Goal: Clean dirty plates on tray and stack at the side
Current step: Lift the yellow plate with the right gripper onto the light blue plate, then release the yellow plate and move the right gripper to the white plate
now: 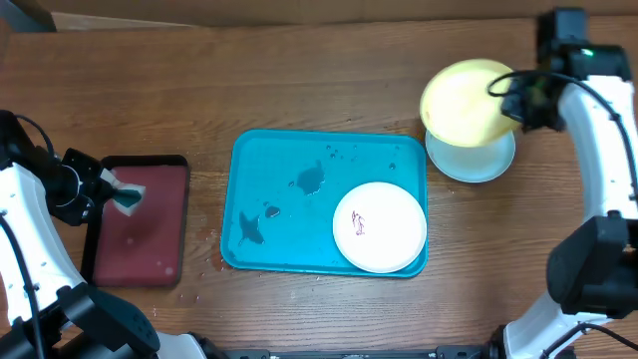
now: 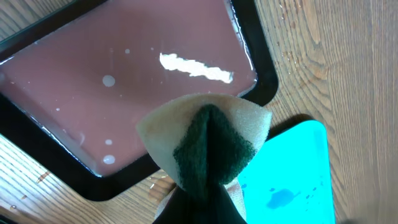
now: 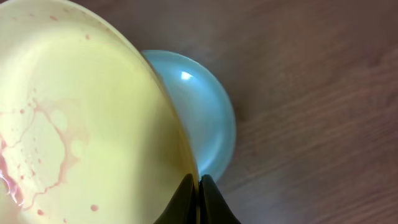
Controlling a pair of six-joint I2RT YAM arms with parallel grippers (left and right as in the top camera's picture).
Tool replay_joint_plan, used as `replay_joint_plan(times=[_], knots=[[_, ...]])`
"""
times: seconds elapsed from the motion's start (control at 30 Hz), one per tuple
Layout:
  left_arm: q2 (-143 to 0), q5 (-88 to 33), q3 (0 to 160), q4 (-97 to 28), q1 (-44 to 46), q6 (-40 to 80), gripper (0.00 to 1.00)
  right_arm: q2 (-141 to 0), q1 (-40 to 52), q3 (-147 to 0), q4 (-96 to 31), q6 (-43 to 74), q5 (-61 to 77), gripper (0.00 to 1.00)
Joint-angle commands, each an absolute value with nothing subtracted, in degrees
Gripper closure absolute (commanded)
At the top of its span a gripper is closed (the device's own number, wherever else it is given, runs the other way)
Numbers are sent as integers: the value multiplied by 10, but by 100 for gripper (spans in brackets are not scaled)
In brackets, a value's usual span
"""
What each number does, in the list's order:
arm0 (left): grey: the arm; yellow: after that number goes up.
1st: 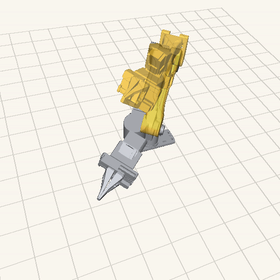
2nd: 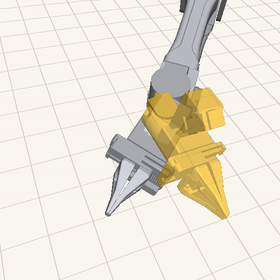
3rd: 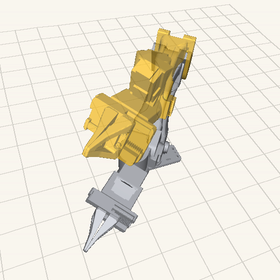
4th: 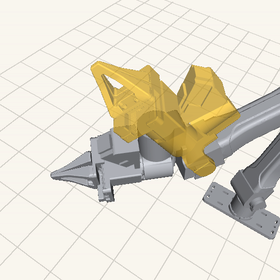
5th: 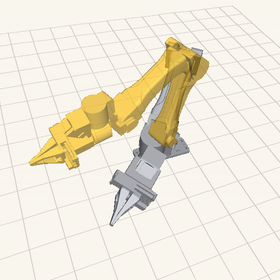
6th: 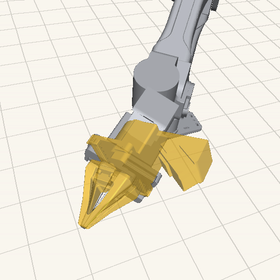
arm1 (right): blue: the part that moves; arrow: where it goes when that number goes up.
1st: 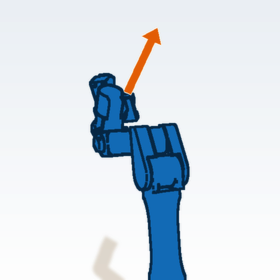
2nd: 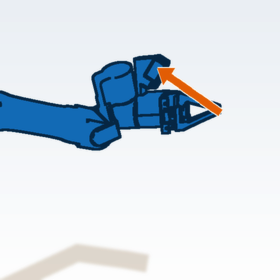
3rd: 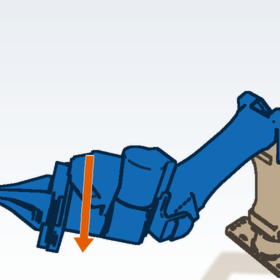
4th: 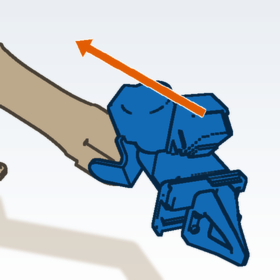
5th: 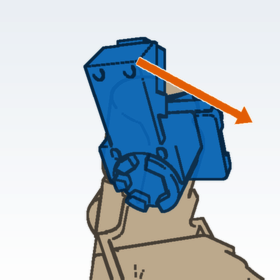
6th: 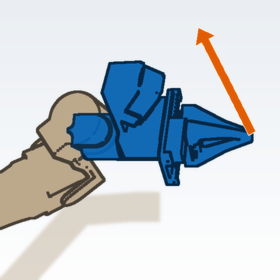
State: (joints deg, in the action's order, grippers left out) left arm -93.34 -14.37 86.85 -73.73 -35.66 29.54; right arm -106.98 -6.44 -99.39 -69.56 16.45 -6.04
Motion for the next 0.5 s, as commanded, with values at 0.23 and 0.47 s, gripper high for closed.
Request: replay_joint_plan(times=[0.23,0.47], knots=[[-934,-149,866,-734,-356,283,96,-1046,-103,-846,-582,150,-13,96],[-934,-149,866,-733,-356,283,96,-1046,-102,-811,-564,150,47,36]])
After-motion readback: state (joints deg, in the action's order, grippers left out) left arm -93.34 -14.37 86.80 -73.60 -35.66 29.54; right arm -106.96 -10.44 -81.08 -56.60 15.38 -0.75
